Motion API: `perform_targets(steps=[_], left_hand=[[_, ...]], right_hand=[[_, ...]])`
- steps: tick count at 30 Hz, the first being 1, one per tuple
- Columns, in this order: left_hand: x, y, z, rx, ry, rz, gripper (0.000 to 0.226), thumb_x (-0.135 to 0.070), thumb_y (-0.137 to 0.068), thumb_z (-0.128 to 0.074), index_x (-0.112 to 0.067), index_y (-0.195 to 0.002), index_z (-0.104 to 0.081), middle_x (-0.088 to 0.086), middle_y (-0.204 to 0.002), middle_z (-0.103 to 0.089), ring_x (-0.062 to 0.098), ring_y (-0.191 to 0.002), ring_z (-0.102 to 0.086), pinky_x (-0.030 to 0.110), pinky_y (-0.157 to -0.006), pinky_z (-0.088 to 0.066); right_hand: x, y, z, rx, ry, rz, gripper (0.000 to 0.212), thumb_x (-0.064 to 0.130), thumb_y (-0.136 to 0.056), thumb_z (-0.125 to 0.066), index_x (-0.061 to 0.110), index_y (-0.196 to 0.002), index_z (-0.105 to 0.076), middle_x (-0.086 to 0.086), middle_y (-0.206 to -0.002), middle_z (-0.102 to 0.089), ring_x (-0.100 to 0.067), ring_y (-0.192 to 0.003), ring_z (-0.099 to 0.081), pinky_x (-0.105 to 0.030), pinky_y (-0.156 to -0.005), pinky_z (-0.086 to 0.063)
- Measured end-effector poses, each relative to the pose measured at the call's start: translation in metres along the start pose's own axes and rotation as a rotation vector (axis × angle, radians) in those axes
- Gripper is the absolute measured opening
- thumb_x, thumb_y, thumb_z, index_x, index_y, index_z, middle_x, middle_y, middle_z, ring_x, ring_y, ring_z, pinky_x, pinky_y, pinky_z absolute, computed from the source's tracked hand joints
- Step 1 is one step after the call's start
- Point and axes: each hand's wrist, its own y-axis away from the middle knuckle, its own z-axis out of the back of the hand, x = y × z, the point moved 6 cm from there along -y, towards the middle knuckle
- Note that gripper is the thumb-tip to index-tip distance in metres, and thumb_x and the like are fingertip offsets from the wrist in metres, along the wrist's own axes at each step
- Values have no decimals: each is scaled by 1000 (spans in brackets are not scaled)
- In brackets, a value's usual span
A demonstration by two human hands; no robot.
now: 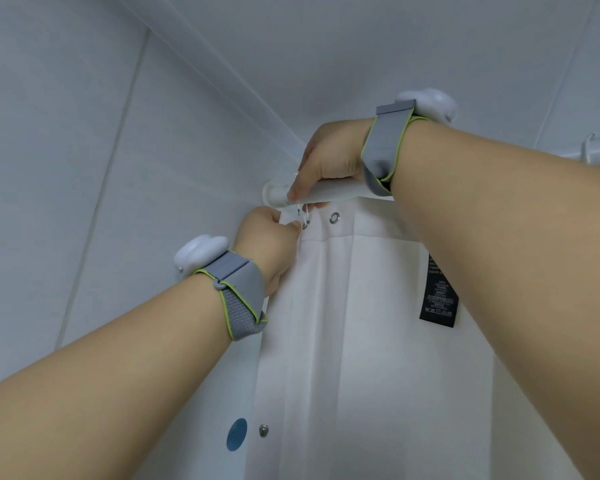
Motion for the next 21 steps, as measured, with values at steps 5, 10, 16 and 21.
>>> perform_targets(steps=[5, 10, 16, 21], left_hand=[[1, 1, 2, -45, 0, -34, 16, -16, -87, -59, -29, -81, -53, 18, -102, -63, 38, -92, -63, 51, -84, -55], [0, 2, 3, -19, 29, -66, 29, -1, -86, -46, -28, -79, -53, 10, -76, -51, 23, -63, -48, 35, -61, -41], [-3, 7, -1, 38, 163, -40, 12, -21, -80, -67, -20, -72, -58, 6, -79, -60, 20, -70, -56, 33, -68, -48], [0, 5, -2, 41, 207, -86, 16, -15, -81, -73, -15, -73, -60, 7, -84, -64, 21, -72, -57, 36, -75, -53]], right_hand=[[3, 0, 0, -21, -59, -26, 27, 20, -74, -78, -3, -85, -70, -14, -82, -75, -31, -84, -73, -45, -86, -56], [4, -2, -1, -31, -78, -27, 25, 21, -74, -78, -1, -84, -69, -15, -84, -75, -34, -86, -72, -45, -86, -56], [4, 0, 0, -35, -16, -17, 21, 26, -78, -74, 5, -79, -69, -12, -85, -75, -30, -87, -73, -38, -84, -57], [9, 4, -3, 5, 153, 13, 41, 33, -73, -80, 4, -100, -71, -7, -89, -75, -22, -83, -73, -34, -82, -58]])
